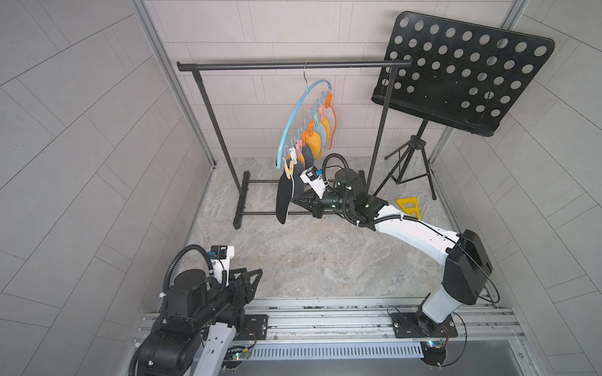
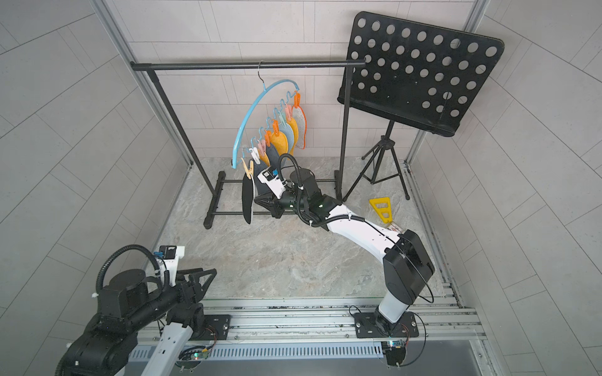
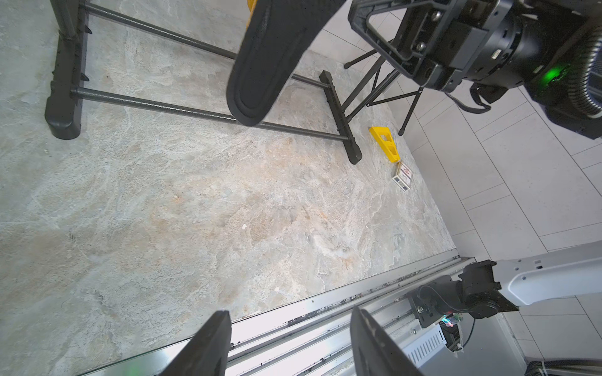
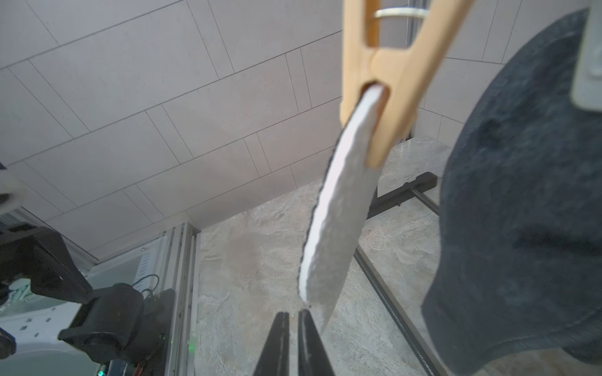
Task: Take the shoe insoles off the hanger
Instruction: Remove the insole from the hanger.
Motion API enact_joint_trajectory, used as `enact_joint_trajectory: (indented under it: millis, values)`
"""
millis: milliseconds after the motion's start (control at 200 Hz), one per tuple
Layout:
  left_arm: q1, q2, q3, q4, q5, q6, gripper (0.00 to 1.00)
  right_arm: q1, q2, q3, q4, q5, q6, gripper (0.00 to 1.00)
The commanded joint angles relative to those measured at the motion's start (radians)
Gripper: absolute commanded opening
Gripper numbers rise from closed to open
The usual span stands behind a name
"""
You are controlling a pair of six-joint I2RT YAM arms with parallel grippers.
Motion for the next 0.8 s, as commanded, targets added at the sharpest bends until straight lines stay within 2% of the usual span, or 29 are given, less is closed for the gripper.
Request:
enact_joint_trajectory:
  millis: [0, 145, 240, 380, 796]
  values:
    - [-0.001, 0.011, -0.004, 0.016, 0.008, 0.015, 0.64, 0.003, 0.016, 0.005, 0.051, 0.007, 0.019, 0.07]
    - [-0.002, 0.034, 0.011, 0.023, 0.002, 0.027, 0.64, 0.003, 0.029, 0.019, 0.057, 0.029, 0.028, 0.07]
    - [-0.001, 0.043, 0.013, 0.024, -0.002, 0.030, 0.64, 0.003, 0.047, 0.037, 0.046, 0.034, 0.022, 0.36]
    - [-0.002, 0.040, 0.012, 0.024, 0.003, 0.030, 0.64, 0.003, 0.078, 0.063, 0.039, 0.081, 0.026, 0.48]
    - [-0.002, 0.049, 0.006, 0.018, 0.005, 0.041, 0.64, 0.027, 0.212, 0.201, 0.110, 0.014, 0.087, 0.45]
